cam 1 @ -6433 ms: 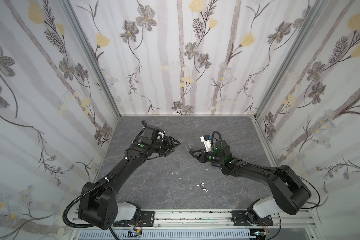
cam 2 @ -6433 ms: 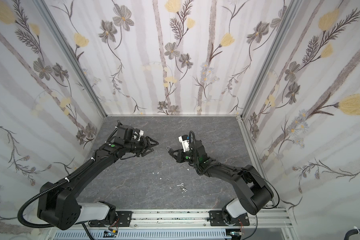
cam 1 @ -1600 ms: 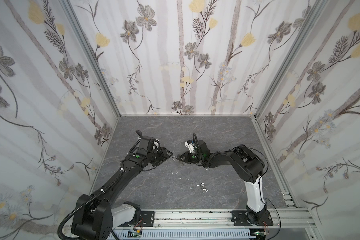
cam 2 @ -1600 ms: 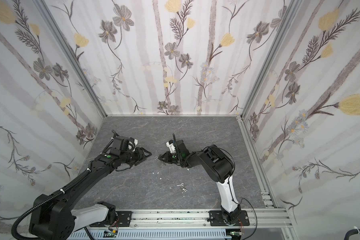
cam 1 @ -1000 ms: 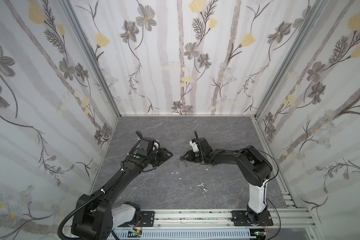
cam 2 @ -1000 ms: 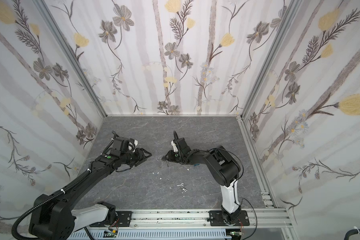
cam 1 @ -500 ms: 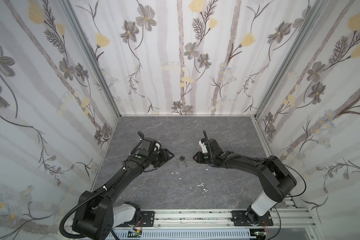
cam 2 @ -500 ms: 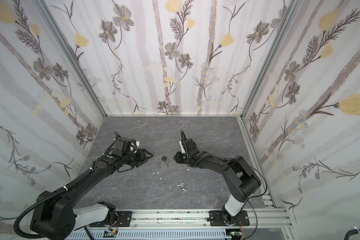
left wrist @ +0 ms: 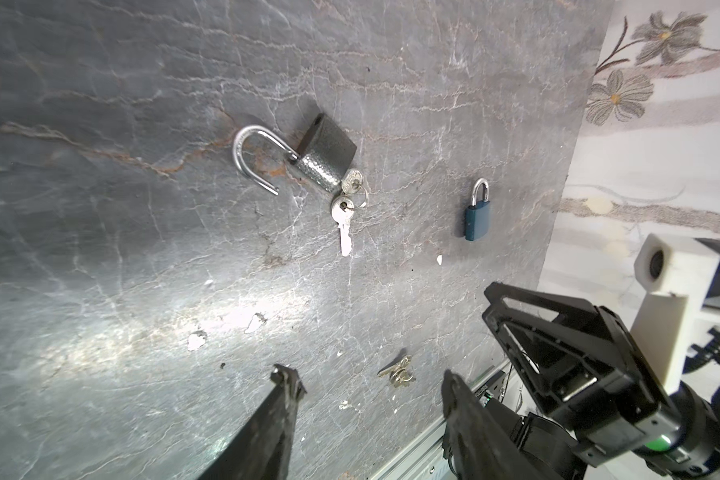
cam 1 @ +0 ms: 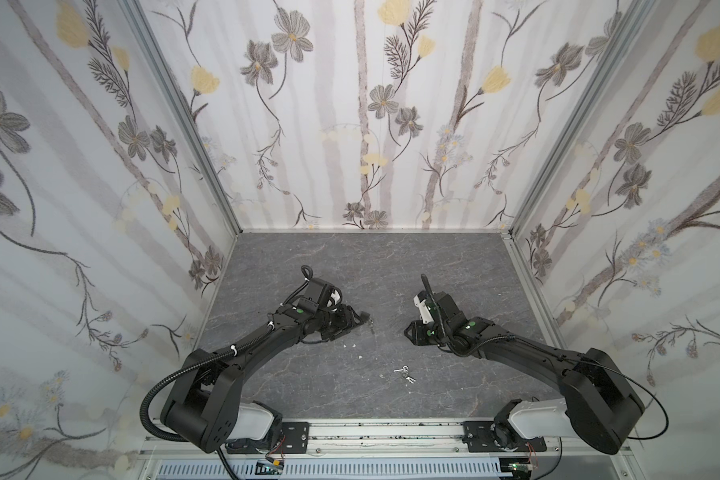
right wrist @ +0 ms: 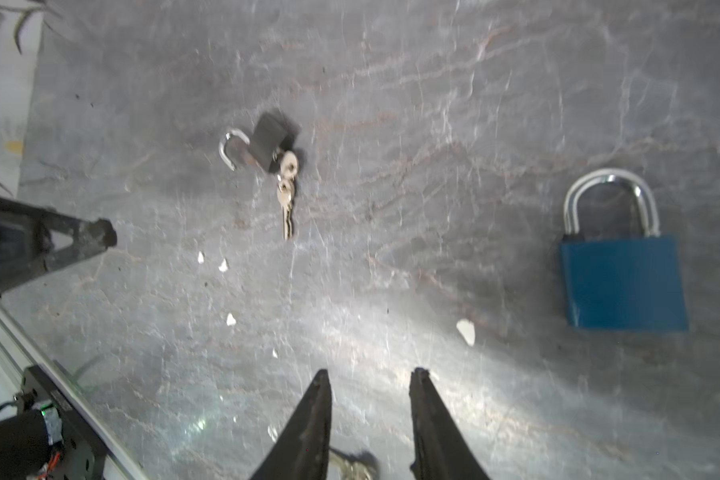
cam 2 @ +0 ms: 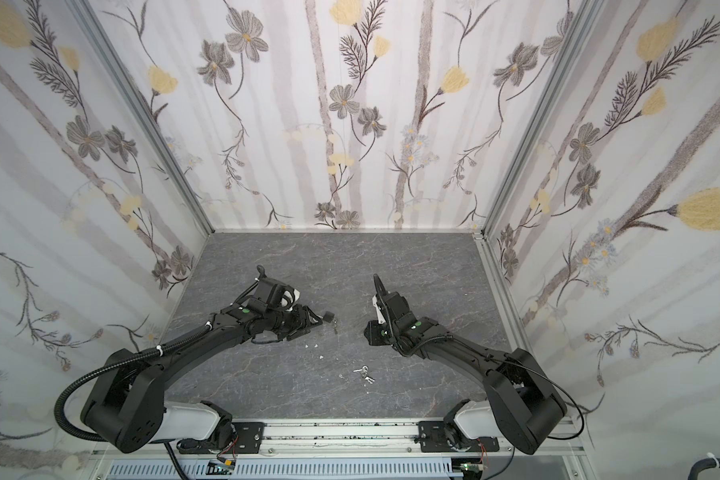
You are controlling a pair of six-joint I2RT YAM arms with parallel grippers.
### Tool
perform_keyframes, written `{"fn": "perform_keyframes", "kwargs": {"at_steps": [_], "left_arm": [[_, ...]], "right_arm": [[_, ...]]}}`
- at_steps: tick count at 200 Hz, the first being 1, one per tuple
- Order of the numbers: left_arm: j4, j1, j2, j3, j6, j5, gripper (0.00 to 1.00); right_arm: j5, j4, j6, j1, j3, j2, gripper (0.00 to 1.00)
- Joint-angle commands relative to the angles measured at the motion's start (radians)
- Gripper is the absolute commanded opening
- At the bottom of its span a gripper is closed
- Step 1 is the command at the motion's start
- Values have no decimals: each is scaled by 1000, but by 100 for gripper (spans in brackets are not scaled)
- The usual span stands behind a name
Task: Unlock with the key
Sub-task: 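Move right gripper to the spare silver key ring and grasp it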
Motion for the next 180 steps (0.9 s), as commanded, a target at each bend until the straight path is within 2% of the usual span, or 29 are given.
{"fn": "perform_keyframes", "kwargs": {"at_steps": [1,66,125,180], "left_arm": [[18,-10,20,14,14,-9,58],[22,-31,72,33,20,-5,57],[32,-38,82,25,21,-5,57],[41,-40,72,7,16,-11,57]], "right_arm": [[13,-75,-16,29,-14,-27,35],[-40,-138,63,125,-67,-53,40],[-93,-60,113,190,-84,5,36],[-70,-40,144,199,-79,50,34]]}}
